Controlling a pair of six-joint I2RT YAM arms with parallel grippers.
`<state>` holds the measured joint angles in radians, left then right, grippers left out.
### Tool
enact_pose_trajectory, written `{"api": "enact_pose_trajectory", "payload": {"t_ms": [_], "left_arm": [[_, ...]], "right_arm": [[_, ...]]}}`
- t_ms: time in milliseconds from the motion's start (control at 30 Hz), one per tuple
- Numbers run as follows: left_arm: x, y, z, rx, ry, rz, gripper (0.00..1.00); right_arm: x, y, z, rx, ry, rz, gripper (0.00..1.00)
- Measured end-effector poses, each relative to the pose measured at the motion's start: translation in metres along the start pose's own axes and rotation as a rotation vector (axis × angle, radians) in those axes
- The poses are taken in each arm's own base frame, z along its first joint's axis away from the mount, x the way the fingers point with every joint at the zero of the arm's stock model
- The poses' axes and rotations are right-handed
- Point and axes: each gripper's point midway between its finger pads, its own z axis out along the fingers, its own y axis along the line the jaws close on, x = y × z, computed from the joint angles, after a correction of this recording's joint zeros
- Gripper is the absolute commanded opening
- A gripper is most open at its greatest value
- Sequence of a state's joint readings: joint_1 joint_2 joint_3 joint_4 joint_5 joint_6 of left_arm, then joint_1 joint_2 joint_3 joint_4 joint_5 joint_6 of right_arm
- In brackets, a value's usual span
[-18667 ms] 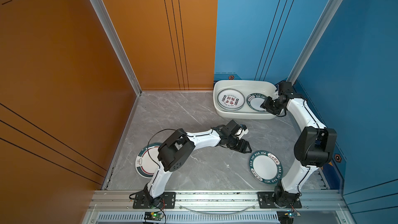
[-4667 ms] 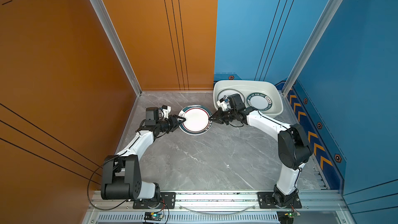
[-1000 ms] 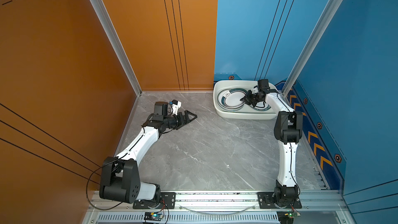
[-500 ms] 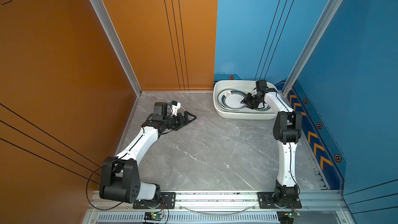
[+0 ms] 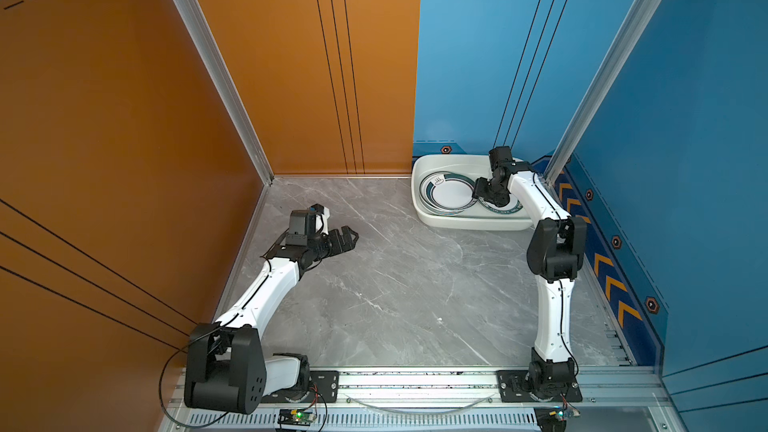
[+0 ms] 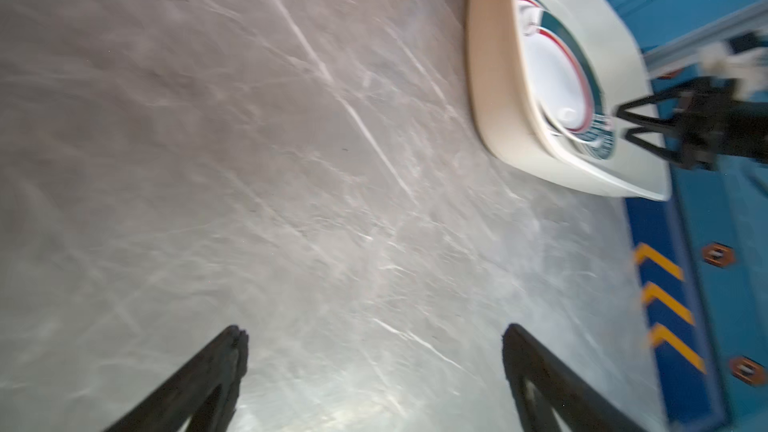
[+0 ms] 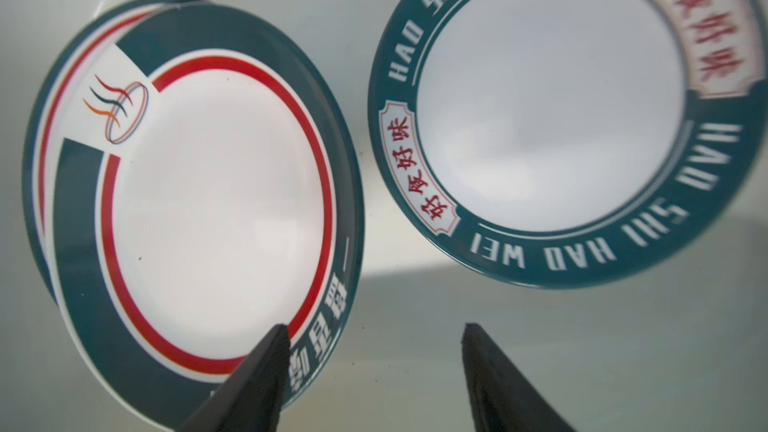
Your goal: Place the plates into the plastic bin on the countertop
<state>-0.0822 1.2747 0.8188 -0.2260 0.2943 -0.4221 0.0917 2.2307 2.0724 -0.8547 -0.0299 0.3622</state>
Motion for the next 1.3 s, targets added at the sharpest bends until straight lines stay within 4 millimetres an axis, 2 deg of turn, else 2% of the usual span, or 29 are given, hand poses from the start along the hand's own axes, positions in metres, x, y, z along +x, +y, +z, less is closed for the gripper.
{"api": "enact_pose_trajectory", "payload": {"t_ms": [100,200,267,400,433,533,633,700,767,867,967,1233,1300], "left_arm": [[-0.008,0.036,0.002,-0.163,-0.081,0.032,0.98],[-0.013,0.069,0.006,-0.310,-0.161,0.068,0.98],[-0.011,0.091,0.007,-0.392,-0.161,0.056,0.98],[-0.032,0.118,0.004,-0.500,-0.265,0.092,0.98],[-0.035,0.121,0.003,-0.517,-0.294,0.113,0.98],[-0.038,0.128,0.003,-0.553,-0.373,0.175,0.98],[-0.024,0.140,0.012,-0.572,-0.398,0.214,0.98],[-0.014,0.143,0.019,-0.585,-0.388,0.255,0.98],[-0.013,0.135,0.027,-0.574,-0.396,0.309,0.98],[-0.021,0.122,0.029,-0.548,-0.440,0.347,0.98],[-0.031,0.118,0.025,-0.542,-0.484,0.356,0.98],[-0.037,0.114,0.022,-0.538,-0.514,0.362,0.98],[-0.037,0.114,0.022,-0.538,-0.515,0.365,0.98]], "right_arm": [[0.008,-0.016,-0.027,0.048,-0.065,-0.023,0.82],[0.021,-0.033,-0.046,0.057,-0.126,-0.014,0.83],[0.025,-0.044,-0.046,0.069,-0.162,-0.002,0.83],[0.046,-0.065,-0.016,0.100,-0.179,0.006,0.83],[0.044,-0.066,-0.012,0.099,-0.208,0.004,0.83],[0.040,-0.068,-0.012,0.081,-0.304,0.002,0.83],[0.046,-0.072,-0.024,0.078,-0.381,-0.015,0.83],[0.052,-0.077,-0.032,0.070,-0.423,-0.018,0.82],[0.061,-0.084,-0.035,0.071,-0.435,-0.010,0.82],[0.072,-0.092,-0.038,0.067,-0.472,0.003,0.81],[0.086,-0.097,-0.042,0.065,-0.482,0.003,0.81],[0.099,-0.092,-0.053,0.067,-0.508,-0.053,0.81],[0.110,-0.089,-0.055,0.088,-0.539,-0.115,0.82]]}}
